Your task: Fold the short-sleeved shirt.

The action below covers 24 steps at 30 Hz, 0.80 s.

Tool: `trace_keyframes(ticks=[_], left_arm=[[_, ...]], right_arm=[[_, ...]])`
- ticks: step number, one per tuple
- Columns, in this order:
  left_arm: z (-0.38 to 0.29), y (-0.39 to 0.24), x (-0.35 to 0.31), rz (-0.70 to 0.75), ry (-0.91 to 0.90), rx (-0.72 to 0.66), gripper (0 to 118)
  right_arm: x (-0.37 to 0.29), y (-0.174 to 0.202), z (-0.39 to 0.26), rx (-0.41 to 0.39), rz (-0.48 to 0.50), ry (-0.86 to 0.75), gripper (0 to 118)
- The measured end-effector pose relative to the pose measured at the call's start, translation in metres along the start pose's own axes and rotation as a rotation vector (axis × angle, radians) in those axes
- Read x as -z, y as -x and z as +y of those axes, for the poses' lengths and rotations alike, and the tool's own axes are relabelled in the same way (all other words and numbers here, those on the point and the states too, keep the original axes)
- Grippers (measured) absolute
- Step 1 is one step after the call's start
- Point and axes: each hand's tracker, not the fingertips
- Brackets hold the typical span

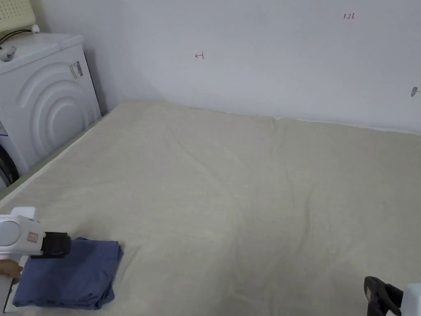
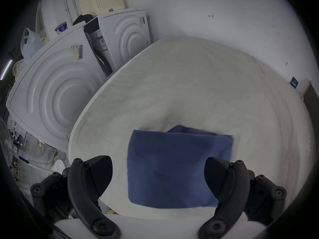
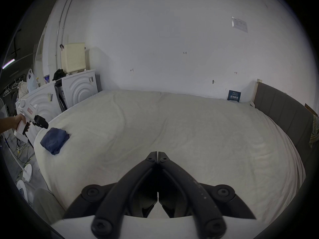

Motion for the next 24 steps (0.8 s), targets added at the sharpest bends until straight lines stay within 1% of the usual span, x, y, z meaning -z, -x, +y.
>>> trace_keyframes(ticks=[5, 7, 12, 14, 18, 20, 24], left_arm=[[-0.001, -0.043, -0.075, -0.036, -0.205, 0.042, 107], [-0.003, -0.064, -0.114, -0.069, -0.300, 0.027, 107], [-0.018, -0.120, -0.204, -0.143, -0.550, 0.036, 107], [-0.028, -0.145, -0.234, -0.169, -0.645, 0.047, 107], [-0.053, -0.194, -0.279, -0.239, -0.805, 0.041, 107], [-0.066, -0.216, -0.296, -0.268, -0.873, 0.059, 107], [-0.092, -0.262, -0.312, -0.296, -0.955, 0.091, 107]], right_arm=[[-0.029, -0.015, 0.016, 0.023, -0.001, -0.080, 1], [-0.044, -0.023, 0.024, 0.020, -0.010, -0.130, 1], [-0.083, -0.042, 0.047, 0.011, -0.055, -0.240, 1], [-0.098, -0.049, 0.055, -0.013, -0.097, -0.286, 1], [-0.122, -0.063, 0.065, -0.038, -0.145, -0.352, 2], [-0.132, -0.069, 0.067, -0.049, -0.167, -0.380, 2], [-0.148, -0.081, 0.071, -0.051, -0.195, -0.420, 2]])
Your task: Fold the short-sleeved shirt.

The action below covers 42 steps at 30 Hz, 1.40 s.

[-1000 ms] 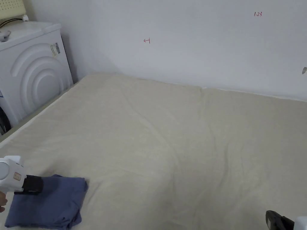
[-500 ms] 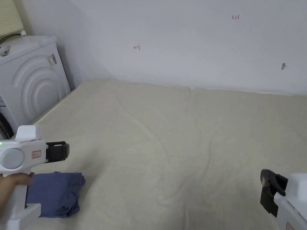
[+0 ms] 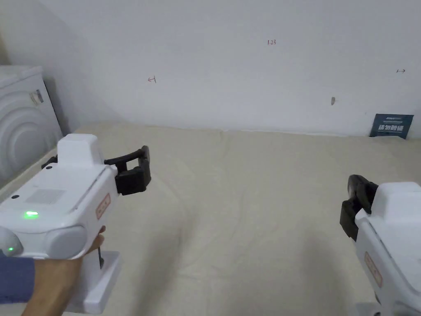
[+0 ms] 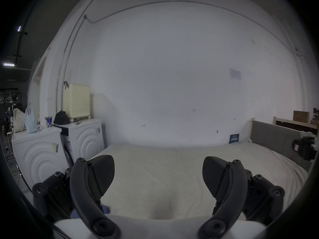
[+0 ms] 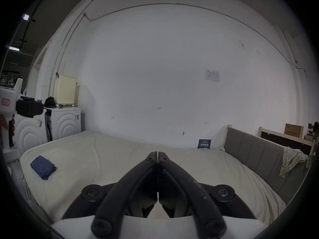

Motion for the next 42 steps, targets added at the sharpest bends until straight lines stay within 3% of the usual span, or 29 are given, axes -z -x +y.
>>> trace_keyframes(ticks=[4, 8, 10, 11, 12, 42], left_arm=[[-0.018, -0.039, -0.004, -0.025, -0.025, 0.007, 98], [-0.034, -0.066, -0.007, -0.069, -0.020, -0.020, 67], [-0.040, -0.076, -0.009, -0.090, -0.023, -0.031, 46], [-0.043, -0.079, -0.010, -0.103, -0.027, -0.043, 29], [-0.047, -0.081, -0.010, -0.104, -0.033, -0.043, 2], [-0.051, -0.092, -0.008, -0.140, -0.001, -0.061, 0]], right_arm=[[-0.009, -0.012, 0.001, -0.015, -0.034, -0.025, 2], [-0.016, -0.022, -0.003, -0.005, -0.066, -0.037, 2], [-0.018, -0.027, -0.004, 0.004, -0.072, -0.036, 2], [-0.018, -0.029, -0.004, 0.011, -0.075, -0.035, 2], [-0.019, -0.030, -0.005, 0.012, -0.081, -0.040, 2], [-0.022, -0.037, 0.000, 0.014, -0.101, -0.050, 2]])
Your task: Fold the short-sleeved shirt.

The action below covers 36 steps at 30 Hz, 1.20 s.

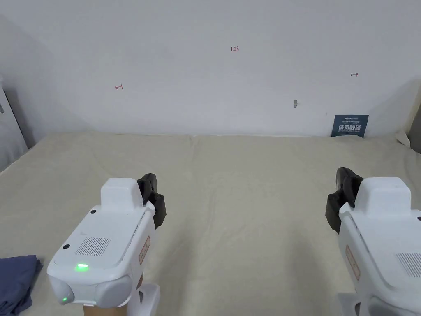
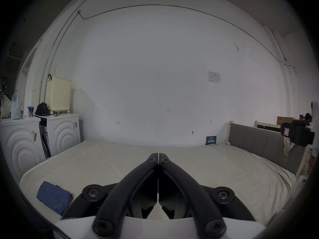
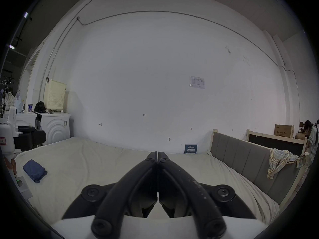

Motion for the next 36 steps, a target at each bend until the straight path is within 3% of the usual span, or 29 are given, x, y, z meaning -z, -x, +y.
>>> trace_keyframes(ticks=[36], left_arm=[[-0.0014, 0.0090, -0.0006, 0.000, 0.012, -0.012, 0]], right_arm=[[-0.0002, 0.0046, 0.0018, -0.020, 0.009, -0.002, 2]])
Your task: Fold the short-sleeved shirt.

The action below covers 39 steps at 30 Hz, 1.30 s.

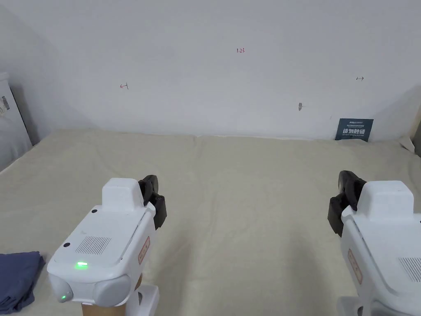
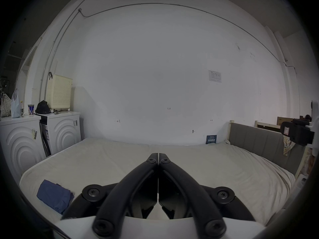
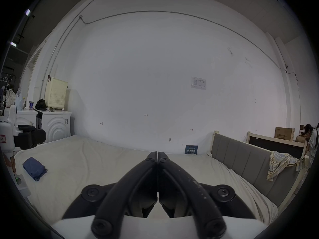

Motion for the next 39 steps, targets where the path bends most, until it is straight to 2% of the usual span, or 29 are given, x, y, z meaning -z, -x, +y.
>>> trace_keyframes(ticks=[20, 23, 24, 25, 26, 27, 28, 29, 31, 32, 39], left_arm=[[0.0016, 0.0041, -0.0007, 0.011, -0.002, 0.003, 0], [0.0014, 0.0038, -0.0012, 0.016, -0.005, 0.000, 3], [0.0017, 0.0039, -0.0015, 0.015, -0.005, -0.002, 10], [0.0017, 0.0041, -0.0015, 0.015, -0.003, -0.004, 21], [0.0018, 0.0043, -0.0013, 0.015, 0.000, -0.007, 40], [0.0017, 0.0052, -0.0001, 0.016, 0.004, -0.008, 78], [0.0018, 0.0056, 0.0016, 0.018, 0.012, -0.008, 102], [0.0019, 0.0058, 0.0032, 0.014, 0.025, -0.005, 118], [-0.0003, 0.0038, 0.0020, 0.025, 0.000, 0.003, 118], [-0.0010, 0.0025, -0.0003, 0.023, -0.018, 0.013, 118], [-0.0011, 0.0002, 0.0011, 0.036, -0.007, 0.034, 118]], right_arm=[[-0.0003, 0.0017, 0.0002, -0.001, 0.003, 0.000, 2], [0.0000, 0.0015, -0.0004, -0.001, 0.003, 0.004, 2], [0.0001, 0.0015, -0.0006, -0.001, 0.004, 0.006, 3], [0.0000, 0.0013, -0.0008, 0.000, 0.004, 0.006, 8], [-0.0003, 0.0011, -0.0009, 0.002, 0.002, 0.009, 20], [-0.0005, 0.0009, -0.0011, 0.004, 0.002, 0.010, 43], [-0.0002, 0.0007, -0.0015, 0.006, 0.002, 0.012, 60], [0.0005, 0.0000, -0.0018, 0.009, 0.012, 0.018, 74], [0.0021, 0.0001, -0.0027, 0.016, 0.014, 0.027, 114], [0.0032, 0.0004, -0.0035, 0.016, 0.009, 0.032, 118], [0.0022, 0.0009, -0.0089, 0.020, 0.003, 0.026, 118]])
